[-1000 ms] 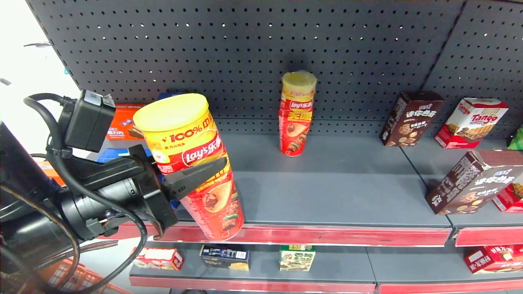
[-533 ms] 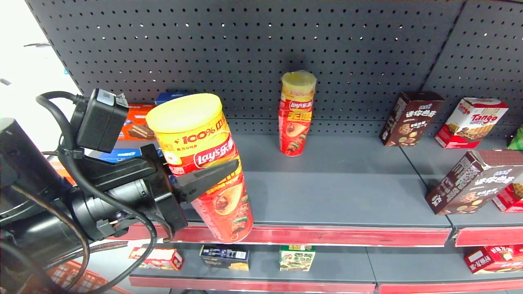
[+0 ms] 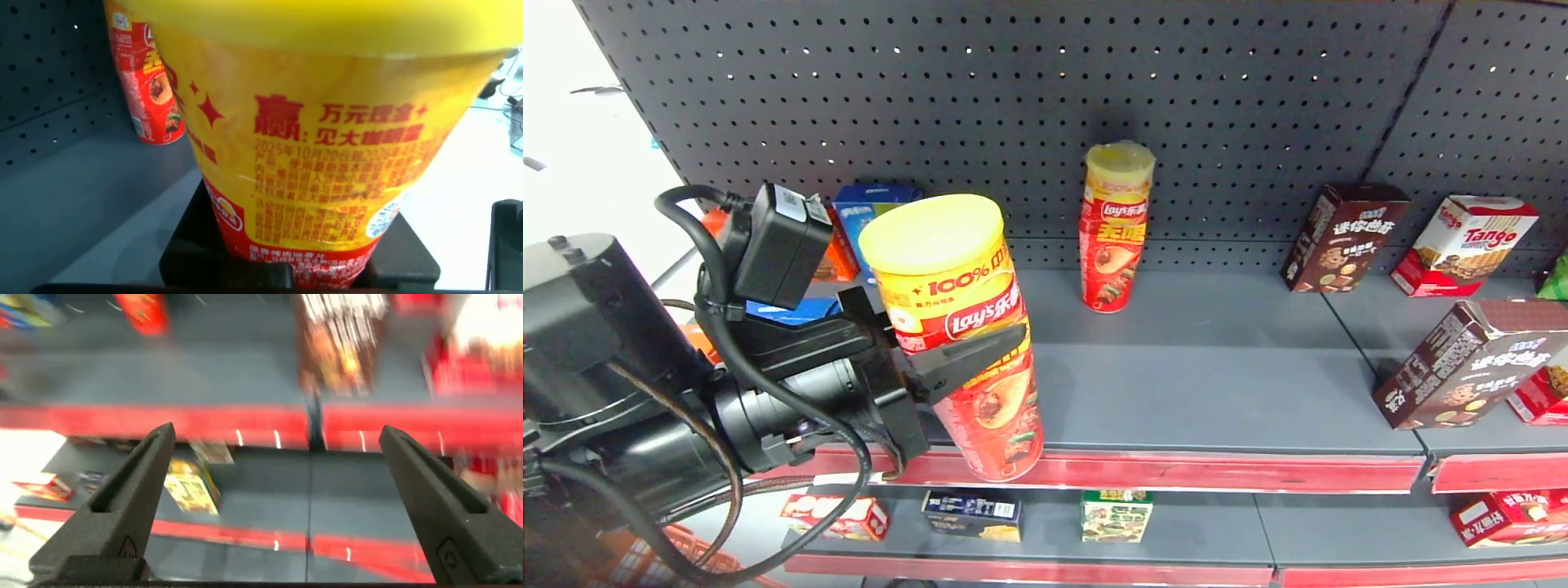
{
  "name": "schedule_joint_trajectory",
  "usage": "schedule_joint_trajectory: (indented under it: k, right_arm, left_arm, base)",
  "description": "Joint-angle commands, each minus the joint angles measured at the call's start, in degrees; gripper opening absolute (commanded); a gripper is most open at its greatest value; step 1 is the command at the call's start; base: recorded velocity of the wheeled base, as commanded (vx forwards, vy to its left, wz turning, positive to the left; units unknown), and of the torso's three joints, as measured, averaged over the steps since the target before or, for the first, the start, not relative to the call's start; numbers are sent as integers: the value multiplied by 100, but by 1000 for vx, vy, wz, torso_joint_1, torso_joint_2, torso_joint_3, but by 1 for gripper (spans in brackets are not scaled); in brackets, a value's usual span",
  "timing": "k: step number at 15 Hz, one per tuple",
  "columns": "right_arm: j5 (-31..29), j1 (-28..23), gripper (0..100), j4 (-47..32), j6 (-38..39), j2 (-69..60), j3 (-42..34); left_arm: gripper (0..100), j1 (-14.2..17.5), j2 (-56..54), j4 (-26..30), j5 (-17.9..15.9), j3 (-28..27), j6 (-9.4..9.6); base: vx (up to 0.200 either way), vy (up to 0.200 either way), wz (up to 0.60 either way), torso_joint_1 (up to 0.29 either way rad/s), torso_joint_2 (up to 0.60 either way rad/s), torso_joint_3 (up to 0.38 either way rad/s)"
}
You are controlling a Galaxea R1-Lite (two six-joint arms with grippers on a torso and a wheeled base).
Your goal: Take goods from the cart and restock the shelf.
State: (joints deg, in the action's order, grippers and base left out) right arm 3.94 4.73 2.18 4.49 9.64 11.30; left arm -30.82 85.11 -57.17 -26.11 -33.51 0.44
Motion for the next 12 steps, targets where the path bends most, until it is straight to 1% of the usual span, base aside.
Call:
schedule_joint_trajectory:
  k: [1, 4, 5, 6, 7, 8, 9, 10, 11, 12]
  right_arm:
    - [292, 652, 100, 37, -624, 1497, 988]
    - [468, 1135, 100, 19, -686, 2507, 1515]
    - [538, 1434, 100, 37, -712, 2824, 1770]
    - [555, 1874, 100, -25, -703, 3290, 2254]
    - [555, 2173, 100, -78, -703, 3659, 2588]
    - [476, 2506, 100, -95, -695, 4081, 2904]
    - [239, 2735, 100, -78, -695, 4423, 3150]
    - [19, 2797, 100, -25, -703, 4766, 3326]
    - [-7, 2832, 100, 98, -695, 5091, 3563]
    - [11, 2832, 100, 204, -695, 5355, 3686]
  left_arm:
    - [0, 23, 58, -4, 1, -41, -9]
    - [0, 32, 67, -13, 1, -41, -9]
    - [0, 32, 67, -13, 1, -24, -9]
    - [0, 32, 58, -13, 1, -59, -9]
    - [0, 41, 40, 4, 18, -103, -35]
    - [0, 50, 23, 66, 18, -164, -53]
    - [0, 102, 14, 92, 10, -217, -97]
    - [0, 173, 14, 101, 10, -244, -158]
    - [0, 252, 14, 101, -8, -305, -176]
    - [0, 260, 14, 110, -8, -331, -185]
  base:
    - [0, 0, 0, 0, 0, 0]
    - [0, 0, 0, 0, 0, 0]
    - [0, 0, 0, 0, 0, 0]
    - [0, 0, 0, 0, 0, 0]
    - [0, 0, 0, 0, 0, 0]
    - [0, 0, 0, 0, 0, 0]
    - [0, 0, 0, 0, 0, 0]
    - [0, 0, 0, 0, 0, 0]
    - [0, 0, 0, 0, 0, 0]
    - [0, 0, 0, 0, 0, 0]
